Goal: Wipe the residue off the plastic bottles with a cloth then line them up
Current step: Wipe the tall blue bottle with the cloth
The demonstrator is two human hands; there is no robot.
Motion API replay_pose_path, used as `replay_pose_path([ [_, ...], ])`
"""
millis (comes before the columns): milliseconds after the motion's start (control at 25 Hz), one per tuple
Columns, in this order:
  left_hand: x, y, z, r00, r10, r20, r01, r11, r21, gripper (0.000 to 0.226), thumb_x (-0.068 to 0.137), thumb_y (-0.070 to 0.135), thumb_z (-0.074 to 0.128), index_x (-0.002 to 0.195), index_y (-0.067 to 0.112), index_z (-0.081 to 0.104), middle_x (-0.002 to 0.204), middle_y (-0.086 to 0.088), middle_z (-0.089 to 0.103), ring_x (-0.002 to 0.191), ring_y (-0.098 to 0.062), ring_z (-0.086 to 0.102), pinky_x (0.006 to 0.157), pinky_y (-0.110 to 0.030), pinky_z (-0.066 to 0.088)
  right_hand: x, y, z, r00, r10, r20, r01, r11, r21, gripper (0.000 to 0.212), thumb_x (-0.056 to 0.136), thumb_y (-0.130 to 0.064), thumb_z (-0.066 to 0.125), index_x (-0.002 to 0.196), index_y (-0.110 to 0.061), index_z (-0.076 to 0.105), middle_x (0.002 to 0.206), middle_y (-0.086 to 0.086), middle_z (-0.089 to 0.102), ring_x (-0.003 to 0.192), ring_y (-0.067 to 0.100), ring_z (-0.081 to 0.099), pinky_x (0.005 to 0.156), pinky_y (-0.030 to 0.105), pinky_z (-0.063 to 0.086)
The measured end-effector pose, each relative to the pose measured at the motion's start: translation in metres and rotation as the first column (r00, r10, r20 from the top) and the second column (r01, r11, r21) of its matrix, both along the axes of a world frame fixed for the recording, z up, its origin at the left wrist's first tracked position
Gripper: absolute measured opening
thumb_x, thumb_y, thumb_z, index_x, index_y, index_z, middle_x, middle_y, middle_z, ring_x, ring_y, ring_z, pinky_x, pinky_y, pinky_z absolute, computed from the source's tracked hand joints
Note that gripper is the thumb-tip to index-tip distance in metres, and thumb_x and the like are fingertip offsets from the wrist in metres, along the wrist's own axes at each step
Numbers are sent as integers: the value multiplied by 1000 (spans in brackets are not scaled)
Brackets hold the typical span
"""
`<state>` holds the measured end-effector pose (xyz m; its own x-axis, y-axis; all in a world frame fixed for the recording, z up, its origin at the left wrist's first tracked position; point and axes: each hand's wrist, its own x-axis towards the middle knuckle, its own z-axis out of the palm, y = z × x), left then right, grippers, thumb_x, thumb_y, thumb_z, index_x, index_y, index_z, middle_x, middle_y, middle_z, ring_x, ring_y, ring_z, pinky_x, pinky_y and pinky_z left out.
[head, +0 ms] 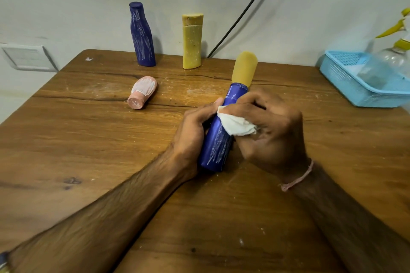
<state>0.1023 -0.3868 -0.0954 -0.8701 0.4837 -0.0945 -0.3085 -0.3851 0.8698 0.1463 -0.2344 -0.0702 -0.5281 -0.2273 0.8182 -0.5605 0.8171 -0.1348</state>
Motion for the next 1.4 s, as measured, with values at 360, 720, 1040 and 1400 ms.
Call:
replay_pose_path([
  [360, -1, -2, 2, 1000, -9, 14, 9, 1000, -25, 40, 99, 39, 57, 109, 2, 69, 91, -18, 67, 74, -29, 64, 72, -41, 51, -1, 3, 2, 998, 47, 52, -47, 999, 4, 21, 83, -4, 75, 104, -4, 79, 91, 12, 71, 81, 26, 65, 72, 40, 55],
  [720, -1, -2, 8, 990, -66, 123, 58, 996, 63, 40, 101, 39, 54, 115, 4, 69, 94, -16, 67, 78, -27, 63, 70, -39, 52, -3, 2, 1, 992, 62, 111, -72, 993, 89, 33, 78, -3, 63, 106, -7, 79, 95, 10, 70, 86, 28, 59, 74, 34, 47],
  [1040, 0, -6, 11, 988, -59, 140, 56, 998, 29, 41, 102, 41, 53, 114, 6, 69, 90, -12, 68, 75, -24, 62, 67, -36, 51, -2, -2, -4, 988, 70, 138, -88, 988, 130, 27, 79, 3, 73, 102, -9, 80, 98, 9, 71, 90, 29, 59, 77, 32, 44],
  [1400, 0, -5, 13, 989, -50, 142, 47, 999, 26, 43, 104, 41, 49, 118, 2, 64, 87, -13, 68, 69, -24, 64, 60, -34, 55, -3, 3, -3, 993, 6, 119, -11, 999, 40, 26, 81, -6, 72, 106, -8, 78, 99, 10, 71, 92, 27, 61, 80, 33, 49],
])
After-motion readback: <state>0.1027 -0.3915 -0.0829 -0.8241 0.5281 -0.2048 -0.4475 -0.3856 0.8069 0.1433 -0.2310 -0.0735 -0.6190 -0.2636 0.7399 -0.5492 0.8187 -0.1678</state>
